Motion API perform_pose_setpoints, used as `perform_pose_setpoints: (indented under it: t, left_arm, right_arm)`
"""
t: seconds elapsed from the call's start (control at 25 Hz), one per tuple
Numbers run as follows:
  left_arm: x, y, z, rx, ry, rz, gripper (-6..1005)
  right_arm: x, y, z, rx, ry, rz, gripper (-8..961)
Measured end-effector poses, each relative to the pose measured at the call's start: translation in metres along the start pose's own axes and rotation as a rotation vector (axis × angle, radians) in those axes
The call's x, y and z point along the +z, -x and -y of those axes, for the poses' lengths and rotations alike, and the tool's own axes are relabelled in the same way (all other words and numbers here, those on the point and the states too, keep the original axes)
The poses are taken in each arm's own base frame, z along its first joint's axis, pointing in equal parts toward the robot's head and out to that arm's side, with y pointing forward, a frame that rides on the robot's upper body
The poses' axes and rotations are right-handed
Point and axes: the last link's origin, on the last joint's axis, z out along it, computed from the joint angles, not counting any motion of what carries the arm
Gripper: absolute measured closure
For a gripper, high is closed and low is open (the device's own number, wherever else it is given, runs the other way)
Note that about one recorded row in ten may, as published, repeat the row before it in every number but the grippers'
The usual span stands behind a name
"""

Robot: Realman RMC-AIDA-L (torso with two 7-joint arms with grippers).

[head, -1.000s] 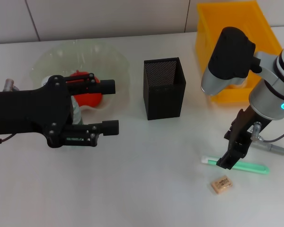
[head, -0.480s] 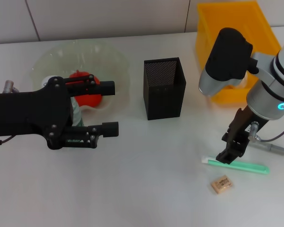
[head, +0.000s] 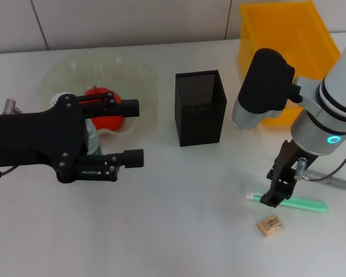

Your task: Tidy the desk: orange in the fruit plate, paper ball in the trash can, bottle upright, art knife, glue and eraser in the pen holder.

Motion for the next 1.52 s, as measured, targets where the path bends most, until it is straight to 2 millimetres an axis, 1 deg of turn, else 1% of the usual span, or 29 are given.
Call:
perform_pose_setpoints:
  t: [0.2,0.68,0.88,1.52]
  left_arm:
    - [0.000,0.001,0.000,0.003,-0.001,-0.001,213]
    - [-0.003,0.002,-0.001,0.000,-0.006,0.001,213]
    - [-0.004,0.003,-0.002,-0.002,-0.007,0.001,213]
    - [-0.004,0.005,-0.003,-0.007,-0.011,-0.001,213]
  right_arm:
    - [0.000,0.001,0.000,0.008,-0.006,0.005,412]
    - [0.004,0.007,-0.005,-0.013,-0.016,-0.008,411]
    - [0.006,0.008,-0.006,-0.011,-0.011,-0.007,480]
    - [0.011,0.009,-0.007,-0.007,-0.007,-0.015,530]
